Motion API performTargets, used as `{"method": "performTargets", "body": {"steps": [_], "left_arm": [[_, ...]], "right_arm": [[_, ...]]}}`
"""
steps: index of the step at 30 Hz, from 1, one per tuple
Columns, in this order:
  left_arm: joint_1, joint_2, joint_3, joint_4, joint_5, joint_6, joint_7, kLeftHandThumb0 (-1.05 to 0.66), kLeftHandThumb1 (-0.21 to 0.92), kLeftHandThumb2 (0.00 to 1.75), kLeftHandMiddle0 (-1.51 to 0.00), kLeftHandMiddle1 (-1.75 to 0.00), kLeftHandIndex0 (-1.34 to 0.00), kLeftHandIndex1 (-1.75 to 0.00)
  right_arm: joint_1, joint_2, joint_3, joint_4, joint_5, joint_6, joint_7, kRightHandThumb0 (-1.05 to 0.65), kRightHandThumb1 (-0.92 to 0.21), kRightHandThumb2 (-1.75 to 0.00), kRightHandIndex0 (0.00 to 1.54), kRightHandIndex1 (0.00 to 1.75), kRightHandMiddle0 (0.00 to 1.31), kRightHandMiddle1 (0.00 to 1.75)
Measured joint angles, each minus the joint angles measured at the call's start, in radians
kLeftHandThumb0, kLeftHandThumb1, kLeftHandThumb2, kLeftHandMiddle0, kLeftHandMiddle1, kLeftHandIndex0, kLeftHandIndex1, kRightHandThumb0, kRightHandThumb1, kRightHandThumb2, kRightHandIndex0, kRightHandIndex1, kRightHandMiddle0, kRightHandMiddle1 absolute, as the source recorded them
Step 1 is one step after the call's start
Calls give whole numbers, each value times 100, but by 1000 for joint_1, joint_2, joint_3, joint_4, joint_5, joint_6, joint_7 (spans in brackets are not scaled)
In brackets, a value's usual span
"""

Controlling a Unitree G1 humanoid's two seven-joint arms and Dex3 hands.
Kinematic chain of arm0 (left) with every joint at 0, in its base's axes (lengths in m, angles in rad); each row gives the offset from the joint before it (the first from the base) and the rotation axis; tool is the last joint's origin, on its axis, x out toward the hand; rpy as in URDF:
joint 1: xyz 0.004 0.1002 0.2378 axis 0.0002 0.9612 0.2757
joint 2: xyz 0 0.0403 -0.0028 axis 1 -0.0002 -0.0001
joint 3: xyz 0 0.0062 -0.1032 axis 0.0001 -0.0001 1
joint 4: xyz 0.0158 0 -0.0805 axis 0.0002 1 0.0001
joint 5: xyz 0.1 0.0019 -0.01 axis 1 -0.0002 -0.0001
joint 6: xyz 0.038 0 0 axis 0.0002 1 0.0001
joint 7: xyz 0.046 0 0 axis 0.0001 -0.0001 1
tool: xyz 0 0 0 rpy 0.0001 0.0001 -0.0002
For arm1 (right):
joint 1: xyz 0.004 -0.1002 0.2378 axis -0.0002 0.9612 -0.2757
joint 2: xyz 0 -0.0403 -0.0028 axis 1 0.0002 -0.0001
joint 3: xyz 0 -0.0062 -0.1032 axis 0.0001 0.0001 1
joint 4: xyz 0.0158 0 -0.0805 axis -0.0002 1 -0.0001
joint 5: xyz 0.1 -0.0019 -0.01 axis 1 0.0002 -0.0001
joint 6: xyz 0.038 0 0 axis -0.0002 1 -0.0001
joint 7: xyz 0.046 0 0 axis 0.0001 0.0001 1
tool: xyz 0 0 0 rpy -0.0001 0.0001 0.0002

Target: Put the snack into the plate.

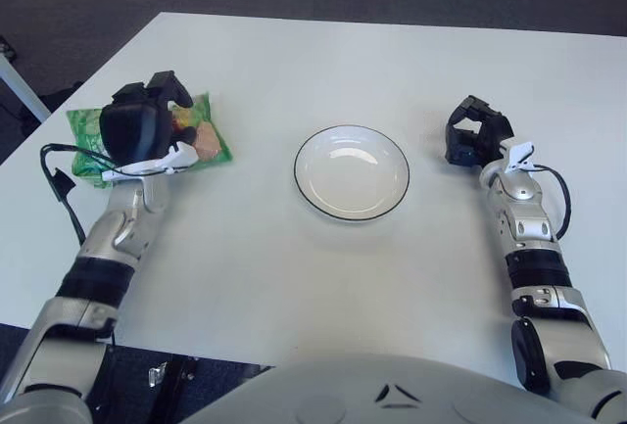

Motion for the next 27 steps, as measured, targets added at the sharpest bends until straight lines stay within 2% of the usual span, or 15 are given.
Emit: {"method": "performTargets", "body": {"steps": [6, 11, 27], "left_arm": [[1, -1, 13, 8, -1, -126, 9, 0, -10, 175, -95, -164, -70, -175], [-2, -2, 22, 20, 1, -196, 12, 0, -9, 175, -94, -166, -69, -175], [-11, -43, 35, -79, 49, -203, -40, 0, -8, 175, -92, -169, -68, -175]], "right_arm": [[-9, 0, 1, 10, -1, 0, -1, -49, -30, -134, 128, 175, 63, 175], [-18, 0, 8, 22, -2, -2, -1, -49, -30, -134, 128, 175, 63, 175], [-32, 0, 14, 48, -11, -19, -1, -49, -30, -134, 131, 175, 63, 175]]}}
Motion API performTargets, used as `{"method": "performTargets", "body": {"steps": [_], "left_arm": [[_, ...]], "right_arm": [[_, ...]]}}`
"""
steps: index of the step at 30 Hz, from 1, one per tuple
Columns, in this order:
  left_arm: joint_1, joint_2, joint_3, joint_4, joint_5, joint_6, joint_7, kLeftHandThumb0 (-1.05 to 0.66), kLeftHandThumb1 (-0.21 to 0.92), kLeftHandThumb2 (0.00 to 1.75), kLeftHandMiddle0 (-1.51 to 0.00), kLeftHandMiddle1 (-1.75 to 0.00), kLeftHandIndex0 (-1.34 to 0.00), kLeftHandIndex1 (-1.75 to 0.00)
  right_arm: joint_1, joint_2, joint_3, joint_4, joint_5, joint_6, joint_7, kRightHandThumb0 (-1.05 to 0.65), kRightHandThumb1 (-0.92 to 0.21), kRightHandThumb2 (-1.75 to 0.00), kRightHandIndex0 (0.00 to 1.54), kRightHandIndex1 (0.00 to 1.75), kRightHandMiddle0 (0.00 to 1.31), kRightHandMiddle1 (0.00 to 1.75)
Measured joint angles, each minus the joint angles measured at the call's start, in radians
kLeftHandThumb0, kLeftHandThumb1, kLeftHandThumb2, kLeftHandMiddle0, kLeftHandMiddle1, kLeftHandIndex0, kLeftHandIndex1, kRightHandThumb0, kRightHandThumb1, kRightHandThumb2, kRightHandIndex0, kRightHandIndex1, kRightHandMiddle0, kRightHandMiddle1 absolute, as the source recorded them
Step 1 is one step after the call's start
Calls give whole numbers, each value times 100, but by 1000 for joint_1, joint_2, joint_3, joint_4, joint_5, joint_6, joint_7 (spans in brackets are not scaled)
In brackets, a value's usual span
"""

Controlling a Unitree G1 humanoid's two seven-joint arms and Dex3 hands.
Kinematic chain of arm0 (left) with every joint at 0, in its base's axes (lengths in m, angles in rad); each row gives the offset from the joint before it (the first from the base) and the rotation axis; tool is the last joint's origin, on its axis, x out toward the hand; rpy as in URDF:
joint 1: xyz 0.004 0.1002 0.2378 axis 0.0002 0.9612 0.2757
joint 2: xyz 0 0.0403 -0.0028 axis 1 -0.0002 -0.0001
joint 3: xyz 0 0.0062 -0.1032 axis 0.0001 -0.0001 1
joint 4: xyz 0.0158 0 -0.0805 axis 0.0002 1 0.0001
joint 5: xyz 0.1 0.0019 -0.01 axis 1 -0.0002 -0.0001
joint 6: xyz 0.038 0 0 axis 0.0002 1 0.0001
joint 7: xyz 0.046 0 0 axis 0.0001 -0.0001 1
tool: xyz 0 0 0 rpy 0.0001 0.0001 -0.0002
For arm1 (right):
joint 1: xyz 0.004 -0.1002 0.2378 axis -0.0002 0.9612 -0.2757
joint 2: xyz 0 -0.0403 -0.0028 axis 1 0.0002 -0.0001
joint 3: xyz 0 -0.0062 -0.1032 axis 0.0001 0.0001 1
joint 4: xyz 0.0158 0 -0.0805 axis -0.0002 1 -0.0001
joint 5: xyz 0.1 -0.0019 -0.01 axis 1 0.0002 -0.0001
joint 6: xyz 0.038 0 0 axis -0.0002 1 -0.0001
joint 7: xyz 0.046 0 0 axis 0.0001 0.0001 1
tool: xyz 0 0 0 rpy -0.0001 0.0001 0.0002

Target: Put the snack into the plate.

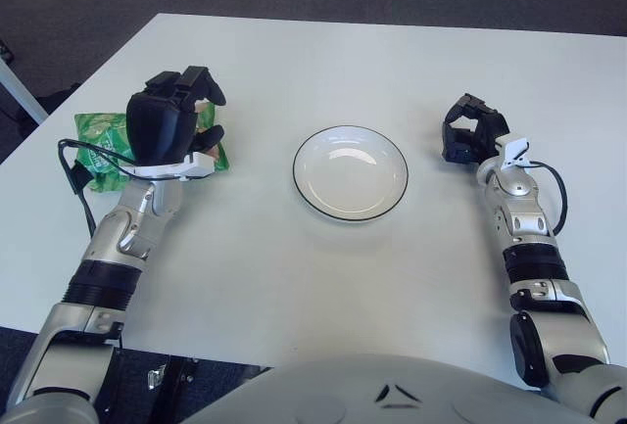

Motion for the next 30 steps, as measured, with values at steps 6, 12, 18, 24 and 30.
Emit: {"method": "performTargets", "body": {"steps": [6, 12, 18, 24, 30], "left_arm": [[-11, -13, 3, -32, 9, 6, -30, 0, -7, 175, -91, -171, -68, -175], [-13, -21, 6, -49, 13, 1, -57, 0, -7, 175, -91, -170, -68, -175], [8, -3, 25, -122, 13, 12, -162, 0, -6, 174, -91, -170, -67, -175], [79, 66, 69, -231, 45, 69, -325, 0, -1, 168, -86, -172, -63, -175], [152, 144, 123, -257, 125, 121, -389, -1, 0, 168, -83, -174, -65, -174]], "right_arm": [[0, 0, 1, 0, -2, -1, 0, -49, -30, -133, 131, 175, 63, 175], [1, 0, 4, 0, -10, -2, 0, -49, -31, -132, 131, 175, 62, 175], [1, 0, 6, -2, -23, -2, 0, -48, -32, -132, 131, 175, 62, 175], [2, 0, 8, -3, -25, -2, 0, -48, -32, -131, 132, 175, 61, 175], [5, -2, 5, -8, -25, -2, 0, -48, -32, -131, 132, 175, 61, 175]]}}
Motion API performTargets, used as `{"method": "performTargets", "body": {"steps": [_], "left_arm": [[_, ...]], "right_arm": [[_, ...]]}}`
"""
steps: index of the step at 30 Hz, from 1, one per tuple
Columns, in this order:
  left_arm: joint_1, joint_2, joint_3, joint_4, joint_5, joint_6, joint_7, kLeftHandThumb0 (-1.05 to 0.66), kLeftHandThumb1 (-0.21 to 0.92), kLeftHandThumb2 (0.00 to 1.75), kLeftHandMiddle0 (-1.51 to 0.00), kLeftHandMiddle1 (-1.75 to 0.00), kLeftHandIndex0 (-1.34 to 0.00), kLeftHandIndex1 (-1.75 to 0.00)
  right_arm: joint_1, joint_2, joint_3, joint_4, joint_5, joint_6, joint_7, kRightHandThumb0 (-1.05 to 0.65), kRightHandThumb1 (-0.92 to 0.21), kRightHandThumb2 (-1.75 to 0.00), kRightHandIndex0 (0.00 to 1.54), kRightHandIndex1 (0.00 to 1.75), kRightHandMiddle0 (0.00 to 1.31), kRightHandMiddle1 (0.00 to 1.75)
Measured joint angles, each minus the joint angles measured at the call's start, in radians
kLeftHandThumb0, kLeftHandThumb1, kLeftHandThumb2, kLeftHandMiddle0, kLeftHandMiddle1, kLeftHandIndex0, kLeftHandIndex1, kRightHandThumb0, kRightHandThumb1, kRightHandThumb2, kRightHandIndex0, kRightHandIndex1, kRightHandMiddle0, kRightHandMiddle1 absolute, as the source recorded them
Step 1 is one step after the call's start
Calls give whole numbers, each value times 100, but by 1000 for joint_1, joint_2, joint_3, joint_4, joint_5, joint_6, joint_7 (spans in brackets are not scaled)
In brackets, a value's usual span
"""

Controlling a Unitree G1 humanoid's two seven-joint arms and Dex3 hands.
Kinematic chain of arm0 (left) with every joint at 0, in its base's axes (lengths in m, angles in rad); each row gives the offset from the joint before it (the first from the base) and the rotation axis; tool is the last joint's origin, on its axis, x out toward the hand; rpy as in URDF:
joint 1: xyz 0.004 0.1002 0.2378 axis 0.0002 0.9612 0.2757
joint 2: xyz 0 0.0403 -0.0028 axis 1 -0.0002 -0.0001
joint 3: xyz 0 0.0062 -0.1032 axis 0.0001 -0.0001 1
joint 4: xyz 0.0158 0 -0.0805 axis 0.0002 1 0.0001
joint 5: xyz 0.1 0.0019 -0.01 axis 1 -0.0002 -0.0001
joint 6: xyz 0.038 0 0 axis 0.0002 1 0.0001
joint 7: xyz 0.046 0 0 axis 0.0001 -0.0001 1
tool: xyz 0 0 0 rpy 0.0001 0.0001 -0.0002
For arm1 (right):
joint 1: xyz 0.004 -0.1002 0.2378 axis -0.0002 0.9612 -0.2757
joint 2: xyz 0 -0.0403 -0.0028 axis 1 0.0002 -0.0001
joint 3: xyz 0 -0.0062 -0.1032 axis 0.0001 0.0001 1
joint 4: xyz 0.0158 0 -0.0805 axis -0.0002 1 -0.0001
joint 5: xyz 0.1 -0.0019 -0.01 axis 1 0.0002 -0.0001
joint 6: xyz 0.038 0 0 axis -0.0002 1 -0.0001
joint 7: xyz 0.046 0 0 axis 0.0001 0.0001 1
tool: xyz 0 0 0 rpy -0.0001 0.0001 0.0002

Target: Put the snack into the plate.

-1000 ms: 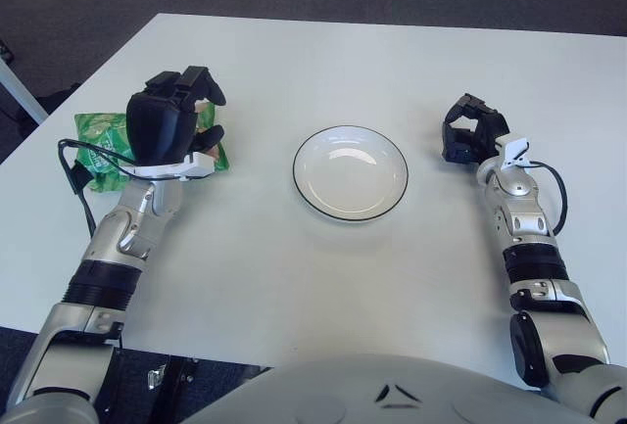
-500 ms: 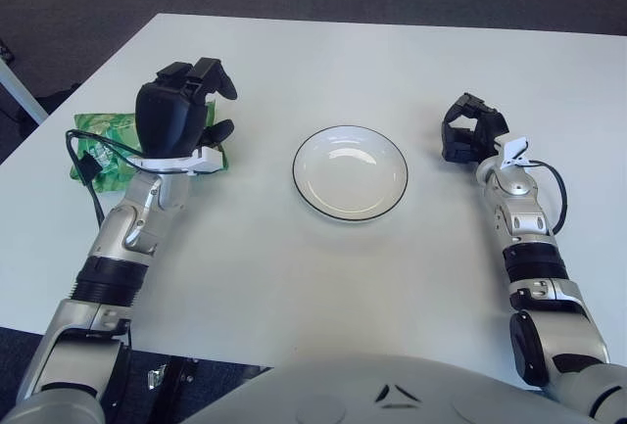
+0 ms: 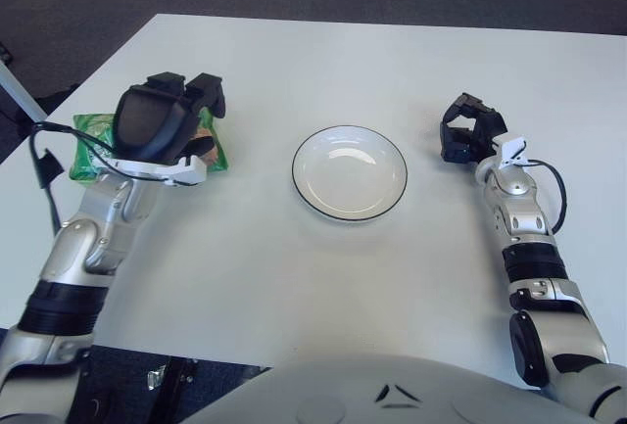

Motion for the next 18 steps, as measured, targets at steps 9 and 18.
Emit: {"method": "performTargets", "body": {"steps": [9, 18], "left_arm": [[44, 13, 24, -5, 112, 111, -13, -60, 70, 83, -32, -139, -17, -148], [107, 30, 39, -68, 157, 225, -185, -99, 91, 75, -7, -57, 0, -94]], "right_arm": [[-1, -2, -5, -3, 0, 3, 0, -49, -31, -132, 131, 175, 62, 175], [-1, 1, -5, -3, 0, 3, 0, -49, -31, -133, 130, 175, 62, 175]]}}
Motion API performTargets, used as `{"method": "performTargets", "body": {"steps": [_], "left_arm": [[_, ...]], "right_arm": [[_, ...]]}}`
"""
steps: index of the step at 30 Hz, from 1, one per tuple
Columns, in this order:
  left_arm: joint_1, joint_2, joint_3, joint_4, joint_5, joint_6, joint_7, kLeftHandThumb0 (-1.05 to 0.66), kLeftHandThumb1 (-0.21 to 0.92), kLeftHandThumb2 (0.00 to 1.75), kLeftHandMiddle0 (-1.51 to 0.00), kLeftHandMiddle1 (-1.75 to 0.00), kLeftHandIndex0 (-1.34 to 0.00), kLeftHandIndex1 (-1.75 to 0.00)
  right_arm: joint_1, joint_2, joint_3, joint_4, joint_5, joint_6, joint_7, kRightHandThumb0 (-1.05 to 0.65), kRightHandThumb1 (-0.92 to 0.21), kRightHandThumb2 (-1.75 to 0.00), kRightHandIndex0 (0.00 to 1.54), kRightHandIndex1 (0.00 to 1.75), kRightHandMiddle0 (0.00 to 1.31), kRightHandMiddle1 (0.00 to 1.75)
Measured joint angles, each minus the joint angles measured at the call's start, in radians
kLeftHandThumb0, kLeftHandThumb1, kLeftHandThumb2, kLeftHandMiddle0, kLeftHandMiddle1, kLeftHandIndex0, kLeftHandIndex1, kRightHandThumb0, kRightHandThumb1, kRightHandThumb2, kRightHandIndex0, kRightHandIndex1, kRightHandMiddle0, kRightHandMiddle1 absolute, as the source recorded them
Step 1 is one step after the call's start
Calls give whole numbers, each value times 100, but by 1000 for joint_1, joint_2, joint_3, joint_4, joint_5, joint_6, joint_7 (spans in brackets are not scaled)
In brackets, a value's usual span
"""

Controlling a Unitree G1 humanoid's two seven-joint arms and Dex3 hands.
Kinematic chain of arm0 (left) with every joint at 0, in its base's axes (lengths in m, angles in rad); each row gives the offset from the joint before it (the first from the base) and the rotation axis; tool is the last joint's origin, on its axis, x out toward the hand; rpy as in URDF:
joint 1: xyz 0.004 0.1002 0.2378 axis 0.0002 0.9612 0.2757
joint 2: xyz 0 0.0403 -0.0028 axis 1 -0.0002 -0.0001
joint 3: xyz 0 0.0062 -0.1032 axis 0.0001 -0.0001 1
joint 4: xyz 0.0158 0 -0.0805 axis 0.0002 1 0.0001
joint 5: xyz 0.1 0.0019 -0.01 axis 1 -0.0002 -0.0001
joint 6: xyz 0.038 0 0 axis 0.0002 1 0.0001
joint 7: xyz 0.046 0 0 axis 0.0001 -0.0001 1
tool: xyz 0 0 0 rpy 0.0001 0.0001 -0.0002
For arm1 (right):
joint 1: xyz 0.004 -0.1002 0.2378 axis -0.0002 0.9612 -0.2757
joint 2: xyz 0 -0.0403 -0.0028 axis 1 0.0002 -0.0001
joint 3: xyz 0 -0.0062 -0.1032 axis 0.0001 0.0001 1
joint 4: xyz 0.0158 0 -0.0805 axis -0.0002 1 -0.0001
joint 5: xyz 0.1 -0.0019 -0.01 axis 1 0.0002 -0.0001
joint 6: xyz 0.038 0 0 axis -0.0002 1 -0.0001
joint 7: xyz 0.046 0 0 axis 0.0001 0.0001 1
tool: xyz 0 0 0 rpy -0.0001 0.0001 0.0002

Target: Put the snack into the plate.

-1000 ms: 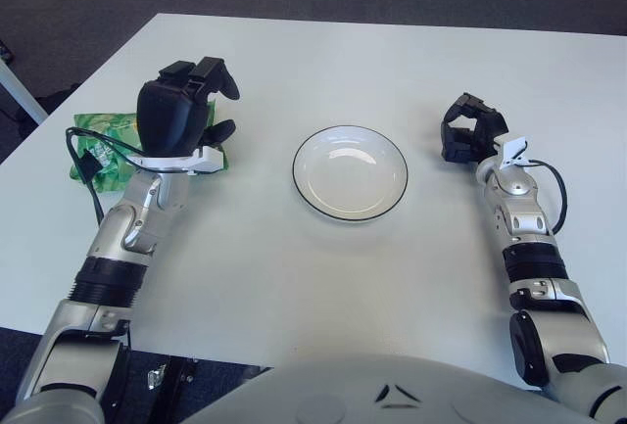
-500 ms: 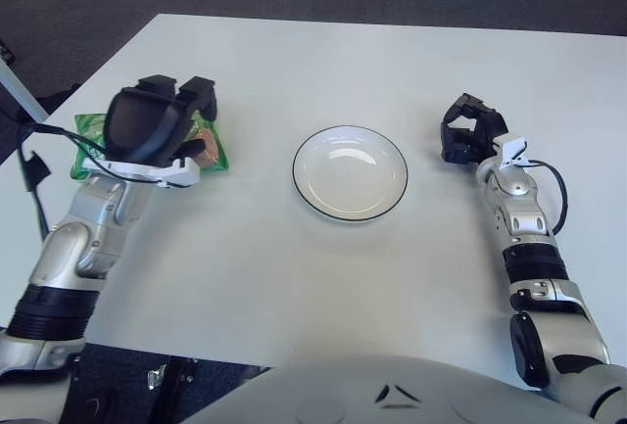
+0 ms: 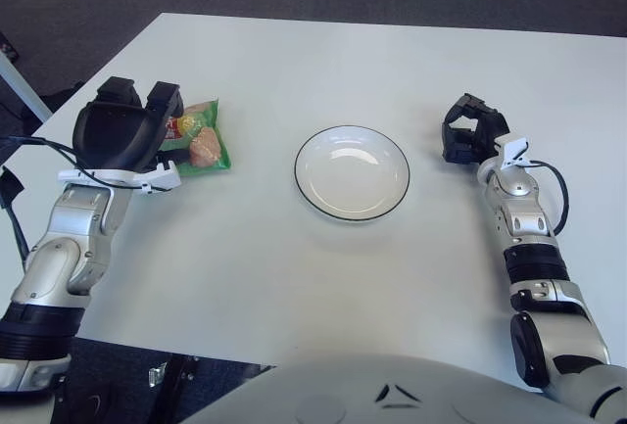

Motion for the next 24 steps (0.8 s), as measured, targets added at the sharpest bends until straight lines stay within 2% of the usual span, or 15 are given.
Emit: {"method": "performTargets", "body": {"steps": [4, 5, 7, 16, 24], "left_arm": [[32, 35, 6, -49, 9, 24, -123, -103, 92, 78, -2, -35, 0, -73], [37, 41, 8, -57, 12, 30, -143, -104, 92, 80, -1, -18, 0, -59], [46, 49, 15, -72, 24, 41, -180, -104, 92, 81, 0, -9, 0, -49], [53, 67, 21, -72, 50, 88, -261, -105, 92, 78, 0, 0, 0, -7], [50, 67, 19, -72, -18, 103, -398, -105, 92, 69, 0, 0, 0, 0]], "right_arm": [[0, 1, 0, 0, 0, 3, 0, -49, -30, -133, 130, 175, 63, 175], [0, 1, 0, -1, 0, 4, 0, -49, -30, -133, 129, 175, 63, 175], [0, 1, 0, -1, 0, 5, 0, -49, -31, -133, 129, 175, 63, 175], [3, 0, -3, -4, 0, 6, -1, -49, -31, -133, 129, 175, 62, 175], [11, 2, -4, -17, 0, 10, -1, -49, -30, -134, 129, 175, 63, 175]]}}
